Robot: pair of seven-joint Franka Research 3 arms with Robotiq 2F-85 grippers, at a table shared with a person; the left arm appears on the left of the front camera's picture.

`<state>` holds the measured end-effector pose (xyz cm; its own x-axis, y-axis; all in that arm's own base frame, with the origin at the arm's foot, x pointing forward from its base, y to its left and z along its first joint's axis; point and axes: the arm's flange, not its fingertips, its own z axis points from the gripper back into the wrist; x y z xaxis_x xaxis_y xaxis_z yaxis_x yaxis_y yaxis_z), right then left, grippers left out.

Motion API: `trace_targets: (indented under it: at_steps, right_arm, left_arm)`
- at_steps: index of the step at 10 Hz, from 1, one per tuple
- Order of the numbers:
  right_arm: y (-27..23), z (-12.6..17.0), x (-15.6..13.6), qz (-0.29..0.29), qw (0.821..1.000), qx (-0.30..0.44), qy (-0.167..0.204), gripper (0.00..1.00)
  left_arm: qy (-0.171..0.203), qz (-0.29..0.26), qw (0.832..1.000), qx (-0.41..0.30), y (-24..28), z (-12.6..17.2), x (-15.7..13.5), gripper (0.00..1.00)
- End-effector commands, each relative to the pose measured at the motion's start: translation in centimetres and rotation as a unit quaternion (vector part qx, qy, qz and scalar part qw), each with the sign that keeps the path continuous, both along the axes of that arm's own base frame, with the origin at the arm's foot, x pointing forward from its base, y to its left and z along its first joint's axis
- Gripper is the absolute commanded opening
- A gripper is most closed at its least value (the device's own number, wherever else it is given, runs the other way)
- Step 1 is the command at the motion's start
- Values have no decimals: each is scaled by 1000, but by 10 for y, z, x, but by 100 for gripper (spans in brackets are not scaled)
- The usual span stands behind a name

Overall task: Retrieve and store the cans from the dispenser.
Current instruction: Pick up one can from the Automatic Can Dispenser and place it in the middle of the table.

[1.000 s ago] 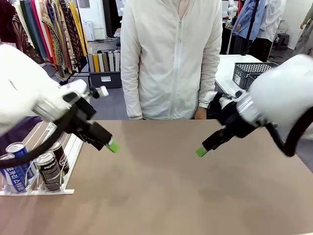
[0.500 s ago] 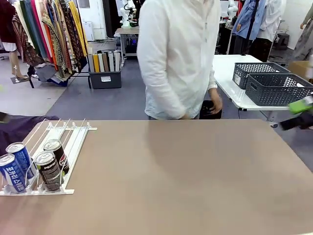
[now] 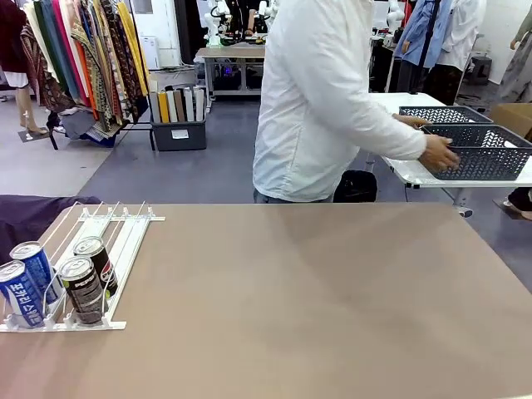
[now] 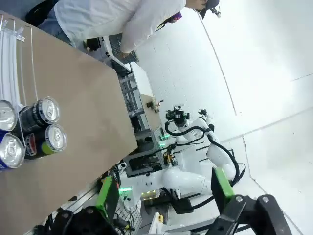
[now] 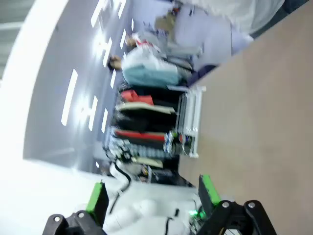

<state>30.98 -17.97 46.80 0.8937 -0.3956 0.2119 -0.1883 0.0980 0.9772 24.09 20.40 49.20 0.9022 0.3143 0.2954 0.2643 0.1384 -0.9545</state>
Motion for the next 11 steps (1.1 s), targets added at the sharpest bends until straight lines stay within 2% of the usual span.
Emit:
trace_targets:
  at_steps: [1, 2, 7, 8, 9, 10, 11]
  right_arm:
    - [21, 4, 16, -41, 999, -9, 2, 100]
    - [0, 0, 0, 0, 1000, 0, 0, 100]
    - [0, 0, 0, 0, 1000, 0, 0, 100]
    - [0, 0, 0, 0, 1000, 0, 0, 100]
    - [0, 0, 0, 0, 1000, 0, 0, 100]
    - [0, 0, 0, 0, 1000, 0, 0, 100]
    - [0, 0, 0, 0, 1000, 0, 0, 100]
  left_arm:
    - [-18, 11, 999, 33, -7, 6, 9, 100]
    - [0, 0, 1000, 0, 0, 0, 0, 100]
    - [5, 0, 1000, 10, -1, -4, 0, 100]
    - [26, -49, 995, 88, -27, 16, 8, 100]
    - [65, -77, 981, 164, -60, 26, 15, 100]
    - [89, -74, 968, 222, -84, 32, 20, 100]
    - [99, -100, 946, 292, -122, 40, 26, 100]
